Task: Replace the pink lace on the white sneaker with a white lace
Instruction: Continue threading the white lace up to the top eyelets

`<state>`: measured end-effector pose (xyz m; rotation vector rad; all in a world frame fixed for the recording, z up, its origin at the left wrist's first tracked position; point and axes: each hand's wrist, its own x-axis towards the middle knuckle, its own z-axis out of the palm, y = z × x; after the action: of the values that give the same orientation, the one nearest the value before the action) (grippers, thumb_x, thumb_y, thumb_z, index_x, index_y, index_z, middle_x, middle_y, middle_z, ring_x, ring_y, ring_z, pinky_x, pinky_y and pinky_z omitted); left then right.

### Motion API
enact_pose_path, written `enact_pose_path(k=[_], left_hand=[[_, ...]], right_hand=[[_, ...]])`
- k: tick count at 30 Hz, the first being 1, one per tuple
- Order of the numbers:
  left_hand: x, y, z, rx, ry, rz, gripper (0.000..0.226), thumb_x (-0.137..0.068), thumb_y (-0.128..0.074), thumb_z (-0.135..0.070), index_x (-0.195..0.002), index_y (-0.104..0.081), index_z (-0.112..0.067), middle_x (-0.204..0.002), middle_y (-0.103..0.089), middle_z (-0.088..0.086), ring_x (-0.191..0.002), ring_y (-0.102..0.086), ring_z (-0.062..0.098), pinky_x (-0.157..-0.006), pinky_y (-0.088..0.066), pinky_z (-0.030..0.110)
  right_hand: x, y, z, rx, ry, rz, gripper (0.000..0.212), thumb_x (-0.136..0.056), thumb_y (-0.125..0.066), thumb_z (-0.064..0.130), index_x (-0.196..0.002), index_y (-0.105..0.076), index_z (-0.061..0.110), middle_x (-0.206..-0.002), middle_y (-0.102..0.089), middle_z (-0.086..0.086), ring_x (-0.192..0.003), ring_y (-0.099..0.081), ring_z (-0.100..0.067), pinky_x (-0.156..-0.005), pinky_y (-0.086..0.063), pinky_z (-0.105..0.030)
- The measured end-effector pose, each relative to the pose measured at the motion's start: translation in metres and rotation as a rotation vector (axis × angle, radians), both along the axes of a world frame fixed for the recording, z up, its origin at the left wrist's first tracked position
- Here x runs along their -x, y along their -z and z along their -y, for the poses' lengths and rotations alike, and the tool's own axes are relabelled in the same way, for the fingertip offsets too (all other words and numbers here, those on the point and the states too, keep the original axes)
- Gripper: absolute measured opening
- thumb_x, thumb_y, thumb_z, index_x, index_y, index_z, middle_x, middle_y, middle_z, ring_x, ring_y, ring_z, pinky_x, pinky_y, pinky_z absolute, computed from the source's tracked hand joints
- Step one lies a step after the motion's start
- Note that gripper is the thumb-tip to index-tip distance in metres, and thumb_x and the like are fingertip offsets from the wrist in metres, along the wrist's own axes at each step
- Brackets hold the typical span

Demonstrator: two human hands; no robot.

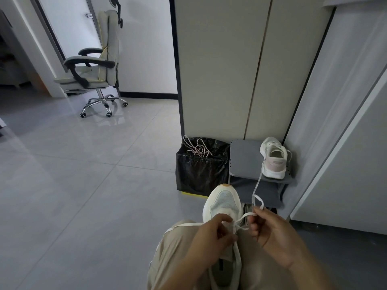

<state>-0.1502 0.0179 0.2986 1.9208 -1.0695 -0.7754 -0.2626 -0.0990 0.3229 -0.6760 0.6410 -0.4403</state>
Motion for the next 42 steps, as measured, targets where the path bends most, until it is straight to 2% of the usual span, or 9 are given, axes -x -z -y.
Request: enact_pose_path(k=[3,6,10,15,19,25,30,34,42], left_hand=[[0.002,-0.004,0.001,0.038,-0.092,0.084,0.014,-0.090,-0.059,-0.027,-0.103,-0.064,-0.027,-0.081,-0.058,-0.024,-0.076,-0.053,-0.005,-0.075,-0.039,0.005],[0.001,-0.010,-0.005,-0.003,-0.039,0.141,0.019,-0.094,-0.053,-0.027,-0.102,-0.068,-0.019,-0.065,-0.055,-0.029,-0.065,-0.050,-0.016,-0.071,-0.039,0.003],[0.003,-0.016,-0.013,-0.128,0.053,0.589,0.030,-0.099,-0.035,-0.031,-0.109,-0.059,-0.015,-0.103,-0.063,0.004,-0.097,-0.060,0.016,-0.069,-0.031,0.021],[0.013,-0.022,-0.007,-0.348,0.078,0.758,0.022,-0.063,-0.076,-0.044,-0.068,-0.071,-0.023,-0.067,-0.068,-0.001,-0.063,-0.066,0.009,-0.051,-0.043,0.020],[0.012,-0.015,-0.008,-0.180,-0.034,0.750,0.038,-0.069,-0.038,-0.036,-0.046,-0.064,-0.021,-0.044,-0.057,-0.002,-0.042,-0.055,0.004,-0.041,-0.041,0.012],[-0.005,0.007,-0.023,-0.052,-0.191,0.568,0.038,-0.084,-0.055,-0.049,-0.117,-0.050,-0.030,-0.112,-0.054,-0.014,-0.097,-0.053,0.004,-0.072,-0.034,0.015],[-0.012,0.014,-0.027,-0.069,-0.164,0.561,0.029,-0.086,-0.043,-0.051,-0.102,-0.062,-0.036,-0.083,-0.056,-0.020,-0.068,-0.044,-0.003,-0.066,-0.031,0.008],[-0.019,0.028,-0.030,-0.011,-0.175,0.372,0.024,-0.086,-0.041,-0.058,-0.098,-0.061,-0.053,-0.087,-0.062,-0.026,-0.084,-0.055,-0.003,-0.080,-0.043,0.014],[-0.023,0.022,-0.035,0.057,-0.201,0.194,0.018,-0.085,-0.054,-0.043,-0.094,-0.065,-0.054,-0.090,-0.063,-0.031,-0.092,-0.057,-0.006,-0.086,-0.046,0.019]], right_hand=[[0.001,-0.002,0.000,-0.035,-0.026,0.054,0.040,-0.043,-0.089,0.017,-0.067,-0.061,0.004,-0.055,-0.056,-0.012,-0.042,-0.049,-0.014,-0.036,-0.040,-0.022],[0.008,0.002,0.007,0.077,0.030,-0.128,0.014,-0.081,-0.062,0.014,-0.078,-0.056,0.001,-0.058,-0.059,-0.010,-0.046,-0.051,-0.013,-0.040,-0.042,-0.023],[0.020,0.020,0.013,1.087,0.072,-0.874,0.031,-0.083,-0.067,0.026,-0.101,-0.053,0.005,-0.094,-0.056,-0.005,-0.073,-0.056,-0.018,-0.070,-0.051,-0.041],[0.005,0.004,-0.023,1.637,-0.424,-0.585,0.027,-0.087,-0.061,0.031,-0.113,-0.054,0.035,-0.107,-0.053,0.022,-0.093,-0.053,0.004,-0.083,-0.042,-0.014],[-0.005,0.007,-0.027,1.652,-0.438,-0.613,0.016,-0.088,-0.059,0.035,-0.100,-0.067,0.028,-0.093,-0.059,0.021,-0.076,-0.047,0.013,-0.068,-0.032,-0.003],[-0.014,0.020,-0.021,1.713,-0.305,-0.670,0.013,-0.090,-0.055,0.033,-0.094,-0.064,0.023,-0.091,-0.049,0.017,-0.087,-0.051,-0.002,-0.075,-0.044,-0.019],[-0.030,0.041,-0.023,1.841,-0.235,-0.700,0.026,-0.059,-0.086,0.025,-0.062,-0.060,0.028,-0.071,-0.048,0.015,-0.060,-0.054,-0.007,-0.047,-0.024,-0.008],[-0.034,0.043,-0.026,1.970,-0.173,-0.733,0.035,-0.047,-0.090,0.028,-0.055,-0.056,0.028,-0.064,-0.052,0.011,-0.052,-0.054,-0.007,-0.043,-0.014,-0.009],[-0.039,0.059,-0.026,1.991,-0.002,-0.618,0.023,-0.074,-0.048,0.039,-0.059,-0.060,0.027,-0.068,-0.051,0.012,-0.058,-0.051,-0.004,-0.055,-0.033,-0.011]])
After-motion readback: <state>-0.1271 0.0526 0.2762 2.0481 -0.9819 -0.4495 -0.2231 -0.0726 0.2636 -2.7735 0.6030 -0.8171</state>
